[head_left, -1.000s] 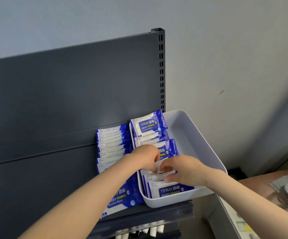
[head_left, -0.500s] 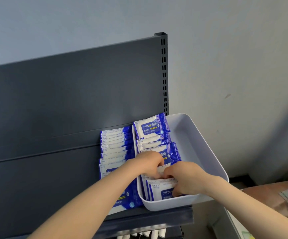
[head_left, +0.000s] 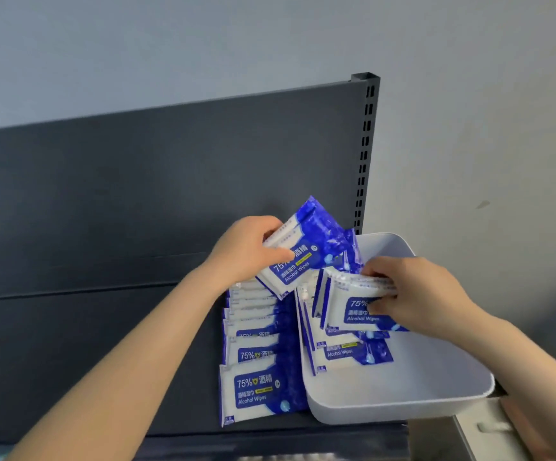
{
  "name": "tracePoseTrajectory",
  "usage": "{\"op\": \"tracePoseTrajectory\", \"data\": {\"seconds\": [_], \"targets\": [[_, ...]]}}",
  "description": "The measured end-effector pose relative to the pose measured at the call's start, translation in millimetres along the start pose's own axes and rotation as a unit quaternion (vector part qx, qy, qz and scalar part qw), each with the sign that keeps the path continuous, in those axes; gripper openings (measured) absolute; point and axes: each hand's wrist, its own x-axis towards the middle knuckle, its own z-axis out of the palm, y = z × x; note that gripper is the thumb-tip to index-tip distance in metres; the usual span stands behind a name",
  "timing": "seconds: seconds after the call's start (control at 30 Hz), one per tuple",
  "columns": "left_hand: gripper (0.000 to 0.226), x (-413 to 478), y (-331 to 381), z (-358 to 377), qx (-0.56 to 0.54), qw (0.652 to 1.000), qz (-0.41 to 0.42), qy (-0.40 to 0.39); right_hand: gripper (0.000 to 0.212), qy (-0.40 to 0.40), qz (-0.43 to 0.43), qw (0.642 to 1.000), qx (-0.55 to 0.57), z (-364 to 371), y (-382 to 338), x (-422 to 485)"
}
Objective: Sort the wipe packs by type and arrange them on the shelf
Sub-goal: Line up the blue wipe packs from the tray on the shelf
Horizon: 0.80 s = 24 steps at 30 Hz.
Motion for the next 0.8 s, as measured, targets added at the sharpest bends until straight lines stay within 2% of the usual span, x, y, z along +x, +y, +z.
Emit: {"op": "tracePoseTrajectory", "data": {"seconds": [0.17,0.37,0.47,0.57,0.8], "targets": [[0.016,-16,-70,-53,0.026,0.997,-0.063,0.04,0.027,0.017,-0.026,0.997,0.065,4,-55,20],[0.016,-32,-164,-82,0.137,0.981,-0.135,-0.008,0.031,-0.009,-0.106,0.992,0.069,42,-146,56],[0.021,-31,-202,-80,0.203,0.971,-0.115,-0.051,0.033,-0.036,-0.156,0.986,0.052,77,-188,72],[0.028,-23,-227,-72,0.223,0.967,-0.08,-0.093,0.033,-0.062,-0.188,0.98,0.031,111,-223,89],[0.035,7,-252,-53,0.185,0.976,-0.02,-0.117,0.029,-0.077,-0.141,0.987,0.013,170,-258,122]]}}
